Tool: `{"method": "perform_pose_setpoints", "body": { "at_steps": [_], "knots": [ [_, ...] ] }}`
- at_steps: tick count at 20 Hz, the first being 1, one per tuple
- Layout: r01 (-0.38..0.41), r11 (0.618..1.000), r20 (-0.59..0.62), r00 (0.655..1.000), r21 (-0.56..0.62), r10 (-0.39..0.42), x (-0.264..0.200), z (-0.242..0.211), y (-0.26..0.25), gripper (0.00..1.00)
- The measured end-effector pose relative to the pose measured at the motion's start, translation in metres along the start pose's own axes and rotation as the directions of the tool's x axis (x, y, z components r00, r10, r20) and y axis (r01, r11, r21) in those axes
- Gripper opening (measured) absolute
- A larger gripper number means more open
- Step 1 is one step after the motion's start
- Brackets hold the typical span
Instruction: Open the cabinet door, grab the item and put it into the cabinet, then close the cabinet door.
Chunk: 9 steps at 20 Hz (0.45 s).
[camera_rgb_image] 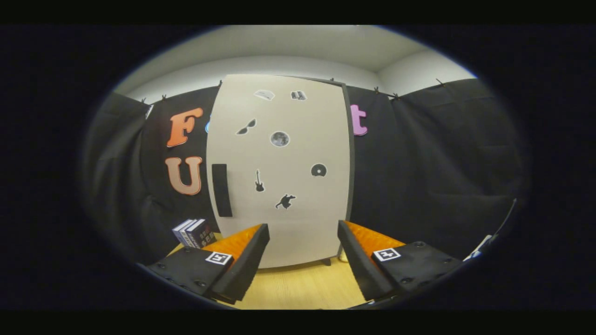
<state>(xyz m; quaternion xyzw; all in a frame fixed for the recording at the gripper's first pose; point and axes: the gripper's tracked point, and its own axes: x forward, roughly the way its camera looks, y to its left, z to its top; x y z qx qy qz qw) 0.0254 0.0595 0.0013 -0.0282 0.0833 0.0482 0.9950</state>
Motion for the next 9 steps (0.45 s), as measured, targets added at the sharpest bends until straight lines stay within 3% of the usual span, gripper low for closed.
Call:
{"method": "perform_pose_setpoints", "body": {
  "at_steps": [9],
  "knots": [
    [-0.003, 1.000, 0.016, 1.000, 0.019, 0.003, -0.016, 0.004, 0.002, 0.95]
  ]
}}
